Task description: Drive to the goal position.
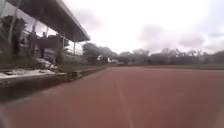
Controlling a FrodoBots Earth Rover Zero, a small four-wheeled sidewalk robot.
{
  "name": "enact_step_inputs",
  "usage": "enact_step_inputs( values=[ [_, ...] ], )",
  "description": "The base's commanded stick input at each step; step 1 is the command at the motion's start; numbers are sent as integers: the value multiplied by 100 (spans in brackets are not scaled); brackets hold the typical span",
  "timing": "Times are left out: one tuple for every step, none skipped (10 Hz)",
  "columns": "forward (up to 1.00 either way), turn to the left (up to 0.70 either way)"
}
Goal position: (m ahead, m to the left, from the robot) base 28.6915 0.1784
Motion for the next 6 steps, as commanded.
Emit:
enact_step_inputs(
  values=[
    [70,1],
    [70,1],
    [70,1],
    [70,1],
    [70,1],
    [70,1]
  ],
)
